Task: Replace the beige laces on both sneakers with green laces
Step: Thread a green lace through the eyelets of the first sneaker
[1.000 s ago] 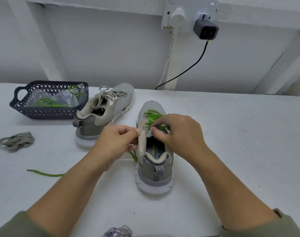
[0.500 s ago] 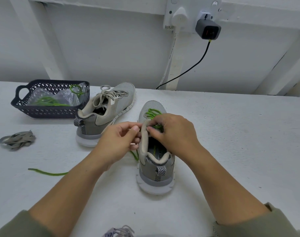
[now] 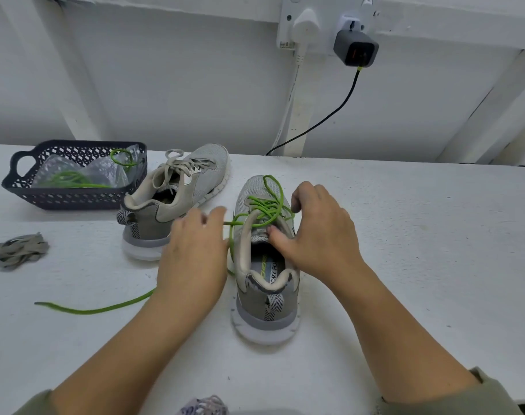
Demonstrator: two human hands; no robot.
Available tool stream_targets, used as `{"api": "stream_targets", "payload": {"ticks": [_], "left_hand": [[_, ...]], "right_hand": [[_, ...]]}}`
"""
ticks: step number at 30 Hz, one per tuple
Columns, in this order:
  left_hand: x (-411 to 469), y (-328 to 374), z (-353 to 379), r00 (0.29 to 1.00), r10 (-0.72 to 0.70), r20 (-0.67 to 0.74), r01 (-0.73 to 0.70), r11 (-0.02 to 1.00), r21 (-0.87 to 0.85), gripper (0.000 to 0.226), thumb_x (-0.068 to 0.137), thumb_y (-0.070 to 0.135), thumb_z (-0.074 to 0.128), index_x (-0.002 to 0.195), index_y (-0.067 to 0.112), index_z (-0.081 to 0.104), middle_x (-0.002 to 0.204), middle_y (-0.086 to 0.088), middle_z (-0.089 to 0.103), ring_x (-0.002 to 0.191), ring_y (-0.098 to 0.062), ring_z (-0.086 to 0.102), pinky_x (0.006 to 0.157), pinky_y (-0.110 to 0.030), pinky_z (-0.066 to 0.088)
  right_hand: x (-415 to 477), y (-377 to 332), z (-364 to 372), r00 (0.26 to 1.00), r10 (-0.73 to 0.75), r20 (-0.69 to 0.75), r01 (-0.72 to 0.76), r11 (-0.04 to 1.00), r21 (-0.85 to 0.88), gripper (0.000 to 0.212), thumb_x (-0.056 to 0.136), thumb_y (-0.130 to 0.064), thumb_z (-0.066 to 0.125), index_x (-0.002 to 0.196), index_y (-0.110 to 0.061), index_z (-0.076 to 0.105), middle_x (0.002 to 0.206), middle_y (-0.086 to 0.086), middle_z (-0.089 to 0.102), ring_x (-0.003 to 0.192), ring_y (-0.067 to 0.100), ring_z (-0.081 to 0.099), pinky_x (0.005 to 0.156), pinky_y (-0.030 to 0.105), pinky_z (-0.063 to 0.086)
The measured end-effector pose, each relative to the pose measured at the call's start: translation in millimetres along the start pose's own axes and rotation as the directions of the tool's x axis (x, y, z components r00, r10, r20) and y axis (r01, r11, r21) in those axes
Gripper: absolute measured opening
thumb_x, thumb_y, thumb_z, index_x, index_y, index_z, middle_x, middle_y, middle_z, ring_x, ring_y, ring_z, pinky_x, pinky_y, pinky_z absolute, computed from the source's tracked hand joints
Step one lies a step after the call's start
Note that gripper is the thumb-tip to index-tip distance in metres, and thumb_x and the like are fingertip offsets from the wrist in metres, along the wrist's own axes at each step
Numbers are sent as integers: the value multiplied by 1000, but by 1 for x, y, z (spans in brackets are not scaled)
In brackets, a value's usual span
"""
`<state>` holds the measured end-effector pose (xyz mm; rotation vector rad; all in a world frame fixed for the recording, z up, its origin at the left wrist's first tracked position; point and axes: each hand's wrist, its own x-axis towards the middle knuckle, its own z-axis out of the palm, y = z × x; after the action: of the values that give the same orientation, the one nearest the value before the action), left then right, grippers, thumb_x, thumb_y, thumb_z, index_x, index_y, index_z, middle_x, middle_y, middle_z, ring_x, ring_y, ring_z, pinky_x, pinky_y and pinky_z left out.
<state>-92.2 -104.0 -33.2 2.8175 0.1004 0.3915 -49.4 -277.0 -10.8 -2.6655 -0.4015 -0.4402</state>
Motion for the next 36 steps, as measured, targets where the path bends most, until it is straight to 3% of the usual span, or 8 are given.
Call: {"api": "stream_targets", "payload": {"ticks": [3, 6, 12, 16, 24, 28, 33, 36], "left_hand": [[11, -8, 2, 940, 250, -231, -274, 959, -76, 14, 85, 12, 64, 96, 13, 72, 88, -5, 60, 81, -31, 50, 62, -45, 49], [7, -15, 3, 950, 224, -218, -242, 969, -58, 8, 84, 13, 65, 81, 11, 72, 79, -3, 59, 75, -26, 46, 59, -42, 47], [-15, -25, 3, 963, -134, 232, 79, 969, 233, 19, 93, 14, 53, 109, 17, 61, 108, -2, 50, 102, -23, 46, 73, -28, 39], [-8, -7, -10, 993, 84, -85, -89, 994, -63, 48, 82, -1, 56, 127, 15, 55, 119, -9, 53, 105, -30, 42, 87, -33, 34], [14, -7, 9, 937, 215, -274, -280, 933, -226, 7, 86, 17, 68, 90, 15, 74, 86, 4, 53, 90, -18, 36, 79, -21, 28], [22, -9, 7, 964, 229, -137, -257, 934, -247, 18, 91, 29, 54, 93, 18, 69, 92, 6, 50, 98, -19, 33, 82, -34, 34], [-6, -17, 0, 966, 74, 249, -141, 955, 263, 17, 97, 30, 39, 107, 20, 49, 114, -5, 43, 106, -27, 32, 78, -37, 28], [-18, -18, -11, 926, -54, 373, -70, 948, 310, 23, 98, 33, 33, 112, 21, 46, 117, -5, 42, 107, -26, 32, 86, -34, 32]], "right_hand": [[-2, 1, 1, 999, 26, 19, -26, 999, 42, 40, 74, -45, 69, 85, -26, 36, 82, -9, 43, 71, 17, 44, 62, 31, 33], [-2, 0, 1, 998, 51, 43, -54, 997, 52, 39, 74, -45, 68, 85, -26, 36, 82, -10, 45, 73, 16, 45, 63, 32, 34], [-4, 1, 1, 990, 123, 67, -127, 990, 60, 37, 74, -48, 67, 84, -25, 39, 83, -8, 51, 75, 17, 48, 66, 33, 41], [-2, -3, 1, 990, 116, 84, -122, 990, 69, 33, 76, -43, 66, 84, -25, 40, 81, -9, 49, 73, 16, 47, 65, 32, 39], [-4, -5, 3, 987, 119, 107, -131, 984, 116, 28, 80, -38, 65, 85, -25, 41, 79, -8, 48, 71, 16, 46, 61, 31, 35], [-4, -4, 7, 982, 149, 119, -167, 973, 159, 27, 78, -39, 65, 83, -26, 41, 77, -9, 49, 69, 14, 48, 58, 30, 35], [-5, -3, 9, 972, 205, 117, -223, 961, 162, 25, 77, -39, 63, 82, -25, 42, 75, -8, 50, 66, 13, 47, 55, 30, 34], [-5, -4, 11, 968, 215, 132, -236, 955, 177, 23, 77, -36, 62, 80, -25, 42, 73, -8, 51, 65, 12, 47, 54, 29, 34]]}}
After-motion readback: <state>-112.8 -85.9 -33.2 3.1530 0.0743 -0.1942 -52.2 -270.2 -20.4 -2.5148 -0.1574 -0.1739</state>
